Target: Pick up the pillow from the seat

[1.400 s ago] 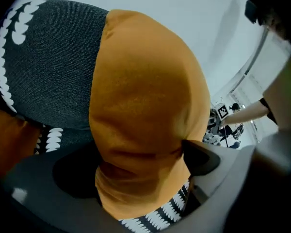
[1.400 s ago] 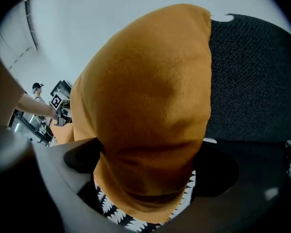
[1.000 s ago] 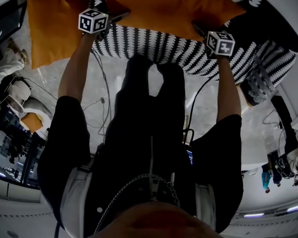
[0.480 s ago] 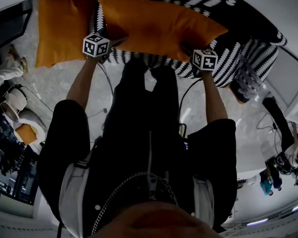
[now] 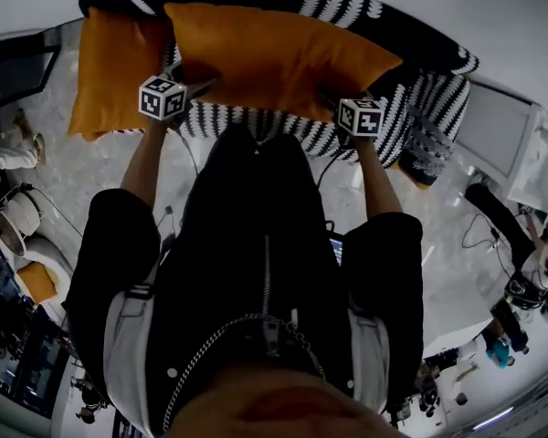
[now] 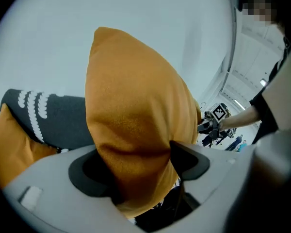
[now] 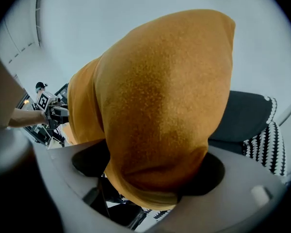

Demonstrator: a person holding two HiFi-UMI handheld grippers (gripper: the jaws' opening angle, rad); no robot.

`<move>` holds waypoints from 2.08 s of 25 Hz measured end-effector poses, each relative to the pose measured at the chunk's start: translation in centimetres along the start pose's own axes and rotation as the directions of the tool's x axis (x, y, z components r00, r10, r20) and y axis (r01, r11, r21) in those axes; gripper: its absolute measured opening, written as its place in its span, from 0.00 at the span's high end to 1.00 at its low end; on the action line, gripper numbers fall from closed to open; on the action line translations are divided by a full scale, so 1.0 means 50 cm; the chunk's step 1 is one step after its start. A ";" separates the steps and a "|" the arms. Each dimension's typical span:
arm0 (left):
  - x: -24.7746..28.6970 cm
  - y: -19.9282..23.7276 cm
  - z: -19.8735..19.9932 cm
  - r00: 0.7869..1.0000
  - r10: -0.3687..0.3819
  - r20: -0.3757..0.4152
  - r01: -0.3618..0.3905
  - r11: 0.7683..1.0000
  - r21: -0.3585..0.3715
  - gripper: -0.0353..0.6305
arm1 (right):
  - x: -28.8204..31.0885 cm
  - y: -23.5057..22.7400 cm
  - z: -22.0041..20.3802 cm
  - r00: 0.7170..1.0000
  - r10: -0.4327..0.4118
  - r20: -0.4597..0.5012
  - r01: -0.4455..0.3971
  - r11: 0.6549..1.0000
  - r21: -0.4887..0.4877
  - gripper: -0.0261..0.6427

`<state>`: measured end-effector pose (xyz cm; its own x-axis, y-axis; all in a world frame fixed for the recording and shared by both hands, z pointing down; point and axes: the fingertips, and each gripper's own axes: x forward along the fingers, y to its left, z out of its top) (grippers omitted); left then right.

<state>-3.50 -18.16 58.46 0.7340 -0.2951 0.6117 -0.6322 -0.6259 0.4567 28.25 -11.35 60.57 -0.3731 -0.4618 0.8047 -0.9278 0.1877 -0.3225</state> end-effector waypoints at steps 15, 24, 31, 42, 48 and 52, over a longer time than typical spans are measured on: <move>-0.206 -0.115 0.367 0.952 0.029 0.303 -0.104 0.967 0.233 0.38 | -0.257 0.081 0.329 0.932 0.021 0.362 0.041 0.986 -0.164 0.31; -0.316 -0.190 0.475 0.902 0.013 0.432 -0.159 0.940 0.302 0.38 | -0.390 0.145 0.400 0.893 0.026 0.449 0.080 0.973 -0.215 0.33; -0.353 -0.249 0.464 0.892 -0.013 0.452 -0.146 0.938 0.315 0.38 | -0.468 0.172 0.378 0.884 -0.027 0.467 0.150 0.962 -0.228 0.32; -0.403 -0.315 0.440 0.877 -0.024 0.480 -0.167 0.921 0.351 0.39 | -0.529 0.208 0.332 0.864 -0.057 0.500 0.218 0.938 -0.270 0.35; -0.419 -0.317 0.428 0.876 -0.030 0.482 -0.162 0.922 0.352 0.39 | -0.540 0.226 0.323 0.854 -0.073 0.515 0.245 0.930 -0.274 0.38; -0.424 -0.317 0.420 0.876 -0.033 0.481 -0.157 0.924 0.349 0.39 | -0.545 0.235 0.319 0.850 -0.078 0.521 0.256 0.926 -0.278 0.38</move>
<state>-3.83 -17.16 24.70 0.7830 -0.5853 0.2105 -0.6128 -0.7839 0.1002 27.50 -10.37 26.90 -0.2456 -0.8588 0.4497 -0.9539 0.2966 0.0454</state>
